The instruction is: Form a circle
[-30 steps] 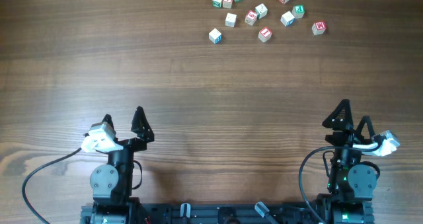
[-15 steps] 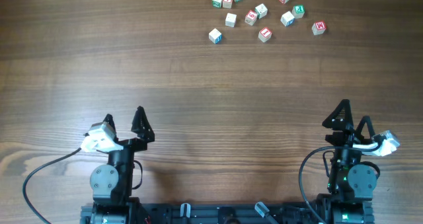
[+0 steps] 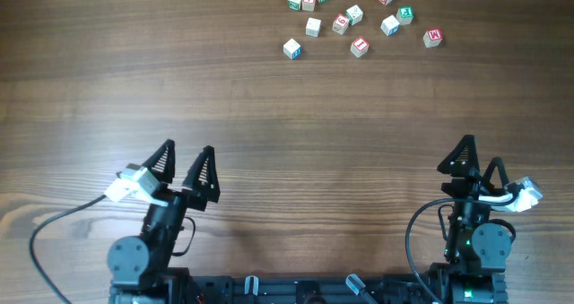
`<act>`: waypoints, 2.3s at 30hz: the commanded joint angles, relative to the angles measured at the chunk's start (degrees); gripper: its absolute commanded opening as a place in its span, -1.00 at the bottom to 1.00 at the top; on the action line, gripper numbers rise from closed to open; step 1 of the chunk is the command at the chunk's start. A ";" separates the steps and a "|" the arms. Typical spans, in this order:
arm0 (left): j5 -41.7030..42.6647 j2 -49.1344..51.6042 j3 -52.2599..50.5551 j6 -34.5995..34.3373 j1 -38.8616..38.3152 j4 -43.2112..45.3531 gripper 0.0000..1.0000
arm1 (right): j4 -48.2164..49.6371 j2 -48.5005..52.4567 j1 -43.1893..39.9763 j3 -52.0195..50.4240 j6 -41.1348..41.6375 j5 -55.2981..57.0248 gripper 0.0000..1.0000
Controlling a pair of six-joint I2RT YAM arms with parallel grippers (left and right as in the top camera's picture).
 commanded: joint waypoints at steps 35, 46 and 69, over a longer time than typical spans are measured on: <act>21.86 69.31 69.13 -0.94 -0.72 -23.61 0.99 | 0.31 -0.46 -0.20 -0.09 -0.74 -0.87 0.99; 6.32 88.43 89.02 6.51 -8.46 -32.54 0.93 | 0.31 -0.46 -0.20 -0.09 -0.74 -0.87 0.99; -15.93 122.95 96.85 21.03 -20.61 -20.61 0.86 | 0.31 -0.46 -0.20 -0.07 -0.74 -0.87 0.99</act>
